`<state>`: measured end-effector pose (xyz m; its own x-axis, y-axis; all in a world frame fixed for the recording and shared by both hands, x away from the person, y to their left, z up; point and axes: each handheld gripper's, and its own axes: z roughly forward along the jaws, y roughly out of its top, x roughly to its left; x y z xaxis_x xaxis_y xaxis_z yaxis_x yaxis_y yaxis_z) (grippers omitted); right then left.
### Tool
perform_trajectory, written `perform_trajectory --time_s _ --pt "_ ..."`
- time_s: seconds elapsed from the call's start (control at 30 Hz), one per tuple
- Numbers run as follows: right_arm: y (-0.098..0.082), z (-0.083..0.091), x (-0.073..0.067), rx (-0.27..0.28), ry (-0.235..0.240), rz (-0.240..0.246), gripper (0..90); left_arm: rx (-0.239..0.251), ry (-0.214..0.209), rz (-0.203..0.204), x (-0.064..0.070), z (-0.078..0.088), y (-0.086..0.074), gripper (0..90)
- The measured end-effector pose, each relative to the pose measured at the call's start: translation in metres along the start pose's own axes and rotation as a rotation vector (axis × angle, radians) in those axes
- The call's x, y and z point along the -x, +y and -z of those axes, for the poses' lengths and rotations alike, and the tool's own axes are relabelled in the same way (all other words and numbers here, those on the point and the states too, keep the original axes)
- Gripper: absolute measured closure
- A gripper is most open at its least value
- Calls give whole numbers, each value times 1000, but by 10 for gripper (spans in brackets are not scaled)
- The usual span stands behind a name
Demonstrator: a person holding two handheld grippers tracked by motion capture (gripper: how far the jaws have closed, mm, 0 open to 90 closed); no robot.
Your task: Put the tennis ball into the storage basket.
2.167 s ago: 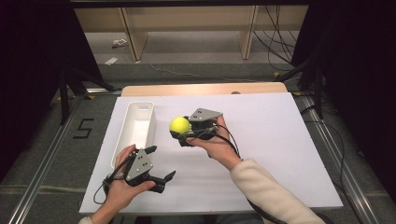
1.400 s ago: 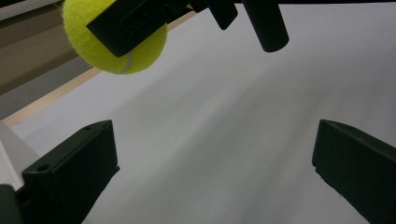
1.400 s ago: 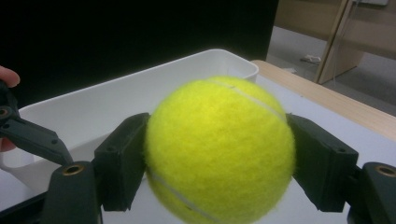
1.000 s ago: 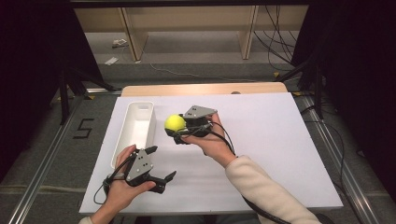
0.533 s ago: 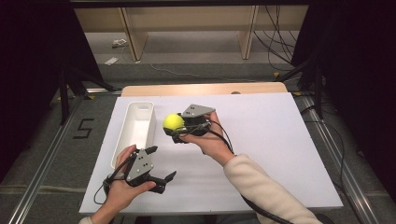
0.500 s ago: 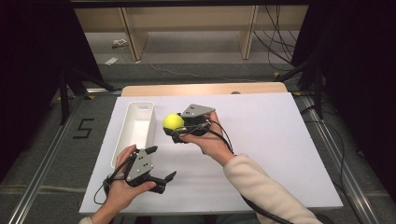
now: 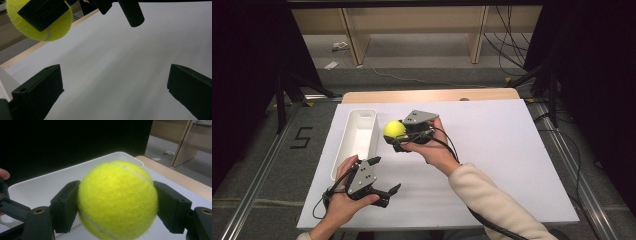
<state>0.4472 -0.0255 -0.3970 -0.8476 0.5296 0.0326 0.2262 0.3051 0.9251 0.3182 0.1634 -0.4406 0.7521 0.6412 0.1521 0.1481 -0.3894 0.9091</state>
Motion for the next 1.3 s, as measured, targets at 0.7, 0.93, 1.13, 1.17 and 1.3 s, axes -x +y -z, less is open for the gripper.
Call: perform_trajectory --time_s 0.7,0.93,1.13,1.17,1.3 --pt "3 -8 -2 -2 6 -4 266 0 -2 -2 0 0 0 0" --pt "6 -11 -4 0 10 0 266 0 5 -4 0 0 0 0" --pt "8 -13 -5 0 15 -1 267 0 1 -7 0 0 1 0" --pt "9 -14 -5 -3 19 -1 266 0 1 -7 0 0 1 0" --pt "9 -15 -5 -3 18 -3 267 0 1 -2 0 0 0 0"
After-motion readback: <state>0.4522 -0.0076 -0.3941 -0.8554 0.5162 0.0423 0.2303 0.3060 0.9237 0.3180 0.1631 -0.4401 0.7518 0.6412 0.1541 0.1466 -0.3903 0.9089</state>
